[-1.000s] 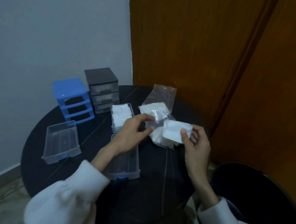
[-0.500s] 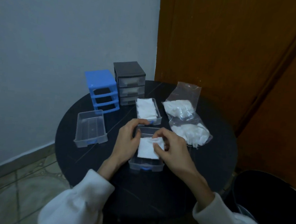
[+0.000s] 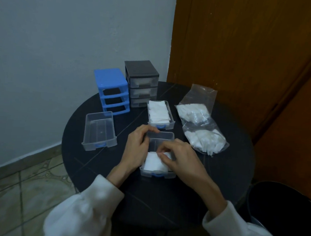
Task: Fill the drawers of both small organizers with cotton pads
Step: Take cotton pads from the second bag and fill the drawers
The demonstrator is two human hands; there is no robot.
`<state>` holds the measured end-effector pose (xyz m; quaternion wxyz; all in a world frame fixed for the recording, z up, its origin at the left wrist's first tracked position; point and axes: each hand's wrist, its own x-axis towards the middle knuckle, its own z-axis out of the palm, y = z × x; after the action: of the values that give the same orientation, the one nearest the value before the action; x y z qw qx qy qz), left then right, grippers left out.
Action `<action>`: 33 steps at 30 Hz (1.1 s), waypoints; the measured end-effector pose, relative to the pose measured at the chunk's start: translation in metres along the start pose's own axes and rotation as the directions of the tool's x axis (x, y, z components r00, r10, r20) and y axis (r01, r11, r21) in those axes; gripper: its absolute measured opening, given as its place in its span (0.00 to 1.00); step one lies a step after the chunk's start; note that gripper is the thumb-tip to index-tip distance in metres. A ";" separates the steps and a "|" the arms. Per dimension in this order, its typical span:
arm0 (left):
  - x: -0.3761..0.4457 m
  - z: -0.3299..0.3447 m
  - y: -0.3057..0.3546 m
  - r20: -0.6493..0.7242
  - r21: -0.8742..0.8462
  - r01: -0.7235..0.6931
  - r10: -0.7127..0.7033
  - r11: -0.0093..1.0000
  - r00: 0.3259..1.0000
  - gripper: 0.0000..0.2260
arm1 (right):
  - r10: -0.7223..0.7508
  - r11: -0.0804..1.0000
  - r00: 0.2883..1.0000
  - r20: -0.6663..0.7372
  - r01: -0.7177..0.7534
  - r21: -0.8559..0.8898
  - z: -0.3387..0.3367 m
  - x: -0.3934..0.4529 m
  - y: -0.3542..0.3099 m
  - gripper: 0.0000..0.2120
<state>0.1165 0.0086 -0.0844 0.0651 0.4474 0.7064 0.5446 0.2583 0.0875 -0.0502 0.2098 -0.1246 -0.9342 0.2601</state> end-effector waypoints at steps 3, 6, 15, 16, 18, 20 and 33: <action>0.000 0.001 0.001 -0.002 -0.008 0.016 -0.016 1.000 1.000 0.19 | -0.009 0.998 0.999 0.042 0.012 -0.062 -0.002 0.000 0.005 0.05; -0.001 0.000 0.002 0.002 -0.013 0.029 -0.029 1.000 1.000 0.19 | 0.001 0.985 0.996 0.089 0.014 -0.169 -0.004 0.000 0.008 0.09; -0.001 0.000 0.004 0.011 0.018 0.021 -0.022 1.000 1.000 0.18 | -0.009 0.955 0.990 0.144 0.052 -0.293 -0.003 -0.001 0.007 0.12; -0.002 0.000 0.004 0.010 0.020 0.020 -0.021 1.000 1.000 0.18 | -0.017 0.959 0.991 0.136 0.054 -0.278 -0.003 -0.001 0.007 0.12; -0.001 0.000 0.005 0.008 0.030 0.013 -0.013 0.999 1.000 0.18 | -0.036 0.975 0.996 0.081 0.053 -0.215 -0.005 -0.003 0.008 0.12; 0.001 0.000 0.007 0.013 0.046 -0.005 0.004 0.999 1.000 0.19 | -0.037 0.991 0.999 -0.007 0.036 -0.127 -0.010 -0.005 0.010 0.11; 0.032 0.038 0.074 0.281 0.103 -0.214 0.178 0.971 0.943 0.12 | 0.340 0.938 0.744 -0.576 -0.313 0.149 -0.051 -0.056 0.070 0.10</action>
<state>0.1610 0.0584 -0.0257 0.0763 0.5889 0.6771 0.4346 0.3396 0.1485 -0.0663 0.4451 -0.3563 -0.7792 0.2604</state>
